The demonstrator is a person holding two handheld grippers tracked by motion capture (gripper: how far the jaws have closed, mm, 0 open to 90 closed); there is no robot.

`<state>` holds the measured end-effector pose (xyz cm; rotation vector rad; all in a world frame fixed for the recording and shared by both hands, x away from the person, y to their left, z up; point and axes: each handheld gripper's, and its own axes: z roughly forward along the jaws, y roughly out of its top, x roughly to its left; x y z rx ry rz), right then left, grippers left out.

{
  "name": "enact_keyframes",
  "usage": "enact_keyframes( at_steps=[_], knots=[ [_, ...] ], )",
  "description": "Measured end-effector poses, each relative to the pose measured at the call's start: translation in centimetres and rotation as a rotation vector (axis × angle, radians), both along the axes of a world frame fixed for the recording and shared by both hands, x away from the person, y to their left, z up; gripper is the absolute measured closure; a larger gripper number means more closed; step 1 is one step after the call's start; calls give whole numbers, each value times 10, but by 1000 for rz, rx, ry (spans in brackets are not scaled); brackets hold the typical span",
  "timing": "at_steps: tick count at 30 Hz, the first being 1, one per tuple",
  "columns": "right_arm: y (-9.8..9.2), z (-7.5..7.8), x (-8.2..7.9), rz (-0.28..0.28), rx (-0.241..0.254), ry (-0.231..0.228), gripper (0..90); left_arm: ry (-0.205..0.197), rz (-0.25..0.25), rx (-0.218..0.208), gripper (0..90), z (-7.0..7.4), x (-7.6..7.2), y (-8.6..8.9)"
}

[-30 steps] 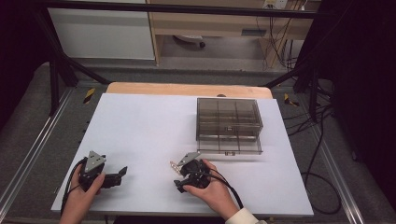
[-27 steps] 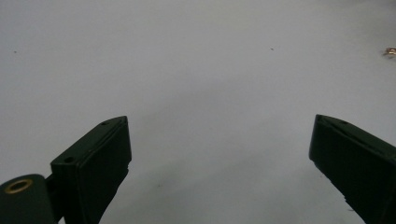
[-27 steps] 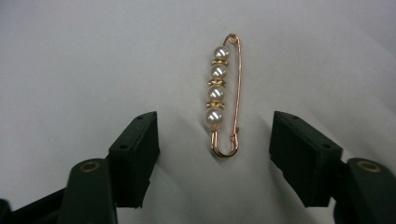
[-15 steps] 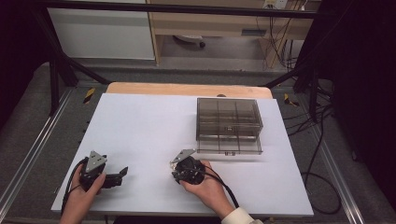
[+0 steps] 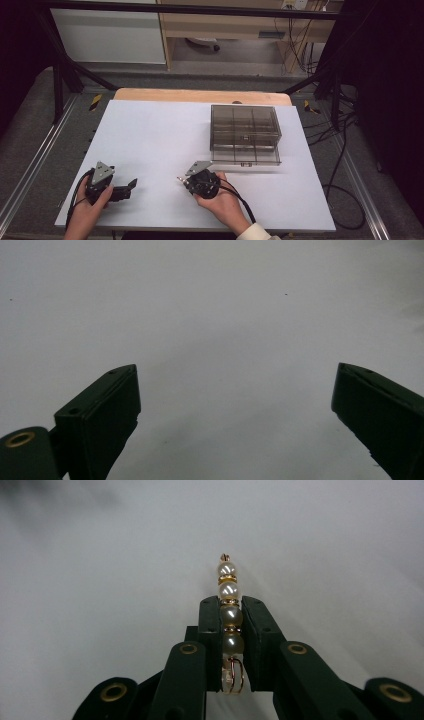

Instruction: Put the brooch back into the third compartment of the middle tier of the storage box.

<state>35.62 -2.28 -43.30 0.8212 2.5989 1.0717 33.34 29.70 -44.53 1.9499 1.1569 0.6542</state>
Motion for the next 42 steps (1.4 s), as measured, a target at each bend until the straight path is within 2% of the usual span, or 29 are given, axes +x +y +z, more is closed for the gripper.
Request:
enact_keyframes(
  at_steps=[6, 7, 17, 18, 20, 27, 32, 36, 37, 38, 42],
  knots=[
    [-10, 7, -3, -7, 16, -15, 801, 0, -3, 6, 53, 0, 1, -1],
    [-14, 11, -4, -13, 34, -19, 801, 3, -6, 7, 54, -1, 1, -1],
    [-38, 35, -6, -44, 85, -67, 801, -2, -2, 4, 53, 0, 0, 0],
    [-48, 40, -5, -62, 94, -83, 801, 0, -3, 5, 53, 0, 0, 0],
    [-53, 42, -3, -77, 101, -87, 801, 1, -3, 5, 53, 0, 0, 0],
    [-95, 54, 7, -179, 157, -106, 800, 1, 4, 0, 54, 1, 0, 1],
    [-112, 58, 9, -212, 161, -111, 800, 8, -6, 7, 53, -1, 1, -1],
    [-132, 62, 13, -254, 171, -125, 800, 9, -10, 3, 53, -1, 1, -2],
    [-143, 64, 14, -279, 173, -133, 800, 11, -5, 5, 53, -1, 0, -1],
    [-143, 64, 14, -279, 173, -133, 800, 11, -5, 5, 54, -1, 0, -1],
    [-162, 66, 15, -319, 177, -141, 800, 18, -2, 7, 53, -2, 0, 0]
  ],
)
